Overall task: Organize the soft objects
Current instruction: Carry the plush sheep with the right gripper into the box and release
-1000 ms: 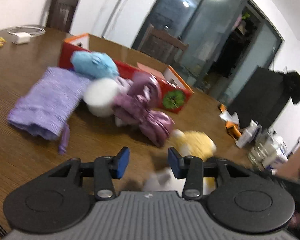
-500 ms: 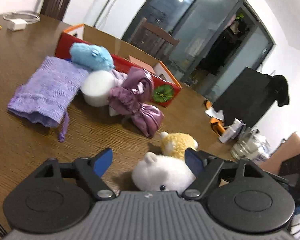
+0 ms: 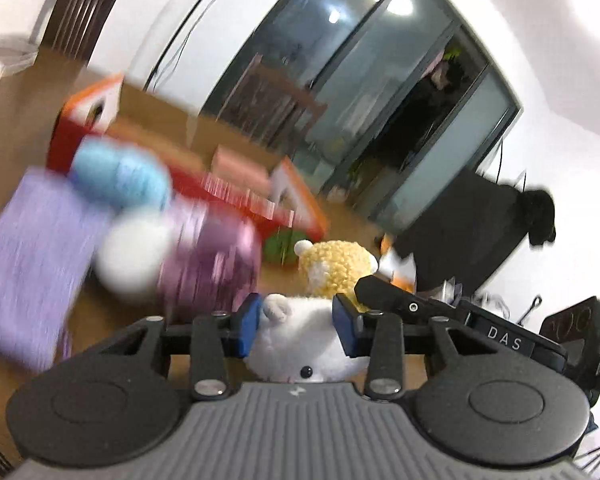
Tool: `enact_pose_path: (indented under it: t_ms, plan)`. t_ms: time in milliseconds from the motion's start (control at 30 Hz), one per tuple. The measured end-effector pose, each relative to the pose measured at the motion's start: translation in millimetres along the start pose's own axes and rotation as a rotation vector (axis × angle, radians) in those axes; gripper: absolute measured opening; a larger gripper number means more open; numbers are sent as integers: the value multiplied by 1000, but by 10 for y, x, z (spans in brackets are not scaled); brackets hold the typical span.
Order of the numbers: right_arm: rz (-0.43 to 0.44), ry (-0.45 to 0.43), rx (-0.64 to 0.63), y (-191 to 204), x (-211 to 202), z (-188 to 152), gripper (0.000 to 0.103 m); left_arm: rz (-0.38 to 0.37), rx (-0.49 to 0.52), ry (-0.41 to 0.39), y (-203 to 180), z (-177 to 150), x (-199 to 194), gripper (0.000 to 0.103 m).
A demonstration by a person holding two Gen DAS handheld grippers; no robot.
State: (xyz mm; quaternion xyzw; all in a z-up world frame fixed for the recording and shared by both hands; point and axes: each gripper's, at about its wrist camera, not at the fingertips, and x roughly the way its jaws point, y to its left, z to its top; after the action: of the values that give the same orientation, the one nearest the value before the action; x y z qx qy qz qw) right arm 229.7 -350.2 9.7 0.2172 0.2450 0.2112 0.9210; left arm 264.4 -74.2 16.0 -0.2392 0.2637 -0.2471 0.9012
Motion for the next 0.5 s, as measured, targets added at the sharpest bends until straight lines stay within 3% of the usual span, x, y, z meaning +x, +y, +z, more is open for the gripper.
enact_pose_path:
  t_ms: [100,200,333,500]
  plan:
    - [4,-58,-21,20,230,373,45,2,30,-64,-37,471,224,37]
    - [6,-95,-20,-33,553,763,45,-14,-2,-101,63,896,561,35]
    - [-47,-103,11,-247,1072,1141,45,-13,-57,-64,253,1209,1131,35]
    - [-125,-35,54,-522,1621,1166,45,105,-28,24,403,1246,1676,35]
